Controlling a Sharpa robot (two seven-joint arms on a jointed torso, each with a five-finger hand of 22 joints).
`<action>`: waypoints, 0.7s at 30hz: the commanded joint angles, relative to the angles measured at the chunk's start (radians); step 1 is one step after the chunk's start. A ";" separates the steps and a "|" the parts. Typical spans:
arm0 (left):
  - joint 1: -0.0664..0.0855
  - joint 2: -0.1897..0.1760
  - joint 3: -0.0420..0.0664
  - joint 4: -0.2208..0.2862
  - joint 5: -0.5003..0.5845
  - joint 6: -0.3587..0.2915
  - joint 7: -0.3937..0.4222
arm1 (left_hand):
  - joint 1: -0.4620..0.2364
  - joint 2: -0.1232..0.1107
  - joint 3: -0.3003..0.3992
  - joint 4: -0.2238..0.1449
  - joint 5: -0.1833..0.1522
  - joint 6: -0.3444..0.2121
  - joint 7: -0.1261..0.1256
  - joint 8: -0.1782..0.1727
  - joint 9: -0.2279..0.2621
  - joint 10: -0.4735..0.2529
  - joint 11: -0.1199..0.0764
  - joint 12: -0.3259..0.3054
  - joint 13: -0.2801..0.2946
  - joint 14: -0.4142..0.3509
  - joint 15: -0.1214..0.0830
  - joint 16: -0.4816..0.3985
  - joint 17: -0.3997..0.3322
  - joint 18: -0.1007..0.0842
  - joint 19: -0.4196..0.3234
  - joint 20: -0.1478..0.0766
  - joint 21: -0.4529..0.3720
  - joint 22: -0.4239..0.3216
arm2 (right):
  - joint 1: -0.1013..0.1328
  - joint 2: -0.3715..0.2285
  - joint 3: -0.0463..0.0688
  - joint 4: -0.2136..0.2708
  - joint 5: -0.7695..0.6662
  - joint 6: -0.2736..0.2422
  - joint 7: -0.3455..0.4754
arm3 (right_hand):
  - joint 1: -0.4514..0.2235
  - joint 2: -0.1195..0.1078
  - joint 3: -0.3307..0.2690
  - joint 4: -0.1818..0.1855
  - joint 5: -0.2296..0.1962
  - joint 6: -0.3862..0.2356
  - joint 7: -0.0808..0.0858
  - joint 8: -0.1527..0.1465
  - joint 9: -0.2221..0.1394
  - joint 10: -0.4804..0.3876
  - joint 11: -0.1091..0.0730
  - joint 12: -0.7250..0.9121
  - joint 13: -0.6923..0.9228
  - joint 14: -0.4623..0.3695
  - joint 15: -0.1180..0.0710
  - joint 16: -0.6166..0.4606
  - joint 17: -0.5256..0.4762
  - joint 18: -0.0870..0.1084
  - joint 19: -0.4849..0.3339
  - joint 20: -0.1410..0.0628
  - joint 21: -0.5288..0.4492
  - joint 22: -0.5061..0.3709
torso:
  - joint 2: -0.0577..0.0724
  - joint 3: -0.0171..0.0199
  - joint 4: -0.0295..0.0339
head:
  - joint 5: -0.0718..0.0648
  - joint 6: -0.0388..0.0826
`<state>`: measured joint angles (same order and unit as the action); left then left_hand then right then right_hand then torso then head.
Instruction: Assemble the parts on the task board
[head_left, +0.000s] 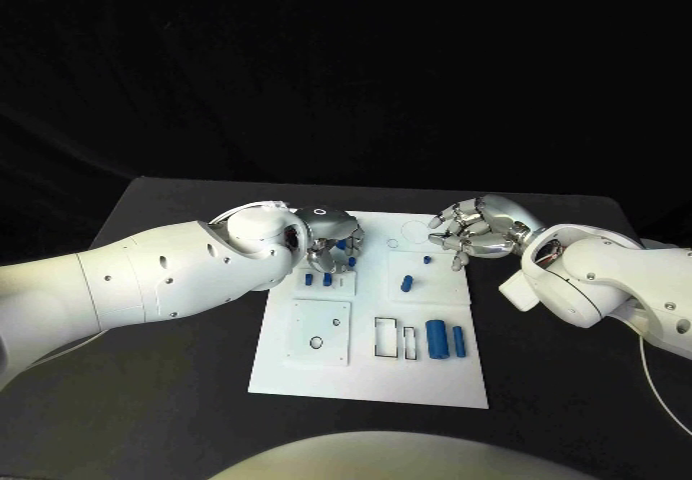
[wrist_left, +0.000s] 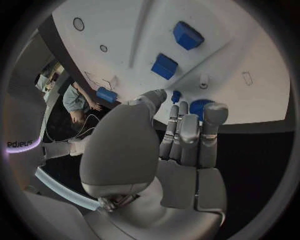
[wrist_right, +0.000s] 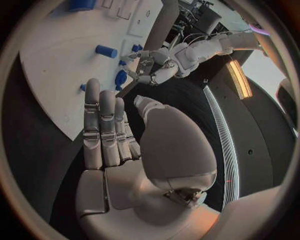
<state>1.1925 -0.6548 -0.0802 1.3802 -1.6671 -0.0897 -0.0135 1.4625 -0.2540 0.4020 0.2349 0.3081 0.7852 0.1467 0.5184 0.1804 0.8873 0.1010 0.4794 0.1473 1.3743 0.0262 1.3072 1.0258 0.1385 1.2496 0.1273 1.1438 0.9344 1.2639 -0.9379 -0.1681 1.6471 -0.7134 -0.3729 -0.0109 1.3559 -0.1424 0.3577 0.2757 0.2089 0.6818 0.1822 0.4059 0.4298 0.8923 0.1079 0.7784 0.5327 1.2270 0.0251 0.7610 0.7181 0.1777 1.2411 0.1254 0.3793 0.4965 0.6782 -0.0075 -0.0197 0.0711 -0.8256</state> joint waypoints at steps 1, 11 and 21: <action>0.000 0.008 0.001 -0.004 -0.020 0.028 -0.027 | 0.006 0.010 0.012 0.003 0.001 0.015 0.001 -0.010 -0.002 0.013 0.003 -0.008 -0.005 0.012 0.000 0.012 0.013 -0.015 0.015 0.000 0.024 0.030 | -0.001 0.002 0.000 0.001 -0.001 0.006 0.010 | 0.006 0.000 0.003 -0.002 0.003 0.007 0.012 0.001 -0.001 -0.005 0.001 -0.004 -0.001 -0.003 0.002 -0.006 0.002 0.004 0.008 -0.001 -0.006 -0.001 | 0.000 0.0000 -0.0001 | 0.002 0.000; 0.002 0.024 0.001 -0.017 -0.007 0.025 -0.029 | 0.015 0.019 0.027 0.007 0.000 0.030 0.001 -0.025 -0.006 0.039 0.000 -0.019 -0.016 0.032 -0.003 0.035 0.038 -0.024 0.039 -0.001 0.068 0.085 | -0.001 0.005 0.000 0.000 -0.001 0.007 0.010 | 0.006 0.000 0.003 -0.002 0.003 0.007 0.012 0.001 -0.001 -0.005 0.001 -0.004 -0.001 -0.003 0.002 -0.006 0.002 0.004 0.008 -0.001 -0.006 -0.001 | 0.000 0.0009 -0.0002 | 0.002 -0.002; 0.002 0.045 0.001 -0.037 0.001 0.048 -0.042 | 0.026 0.027 0.043 0.003 -0.002 0.041 0.002 -0.037 -0.009 0.064 -0.006 -0.028 -0.024 0.043 -0.008 0.046 0.048 -0.029 0.054 -0.004 0.096 0.119 | -0.003 0.007 0.000 0.001 -0.001 0.009 0.010 | 0.005 0.000 0.003 -0.001 0.005 0.007 0.012 0.001 -0.001 -0.005 0.001 -0.004 -0.002 -0.002 0.002 -0.007 0.002 0.004 0.009 -0.001 -0.007 -0.002 | 0.000 0.0011 -0.0007 | 0.003 -0.003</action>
<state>1.1933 -0.6140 -0.0796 1.3456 -1.6711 -0.0683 -0.0430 1.4846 -0.2320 0.4390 0.2387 0.3081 0.8175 0.1497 0.4851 0.1727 0.9459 0.0947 0.4559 0.1248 1.4082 0.0181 1.3496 1.0731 0.1233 1.2956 0.1236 1.2367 1.0524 1.2617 -0.9317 -0.1681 1.6466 -0.7130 -0.3727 -0.0104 1.3558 -0.1423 0.3577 0.2758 0.2089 0.6815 0.1825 0.4059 0.4299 0.8935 0.1092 0.7784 0.5315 1.2270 0.0251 0.7610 0.7195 0.1777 1.2411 0.1254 0.3793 0.4953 0.6783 -0.0064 -0.0203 0.0746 -0.8282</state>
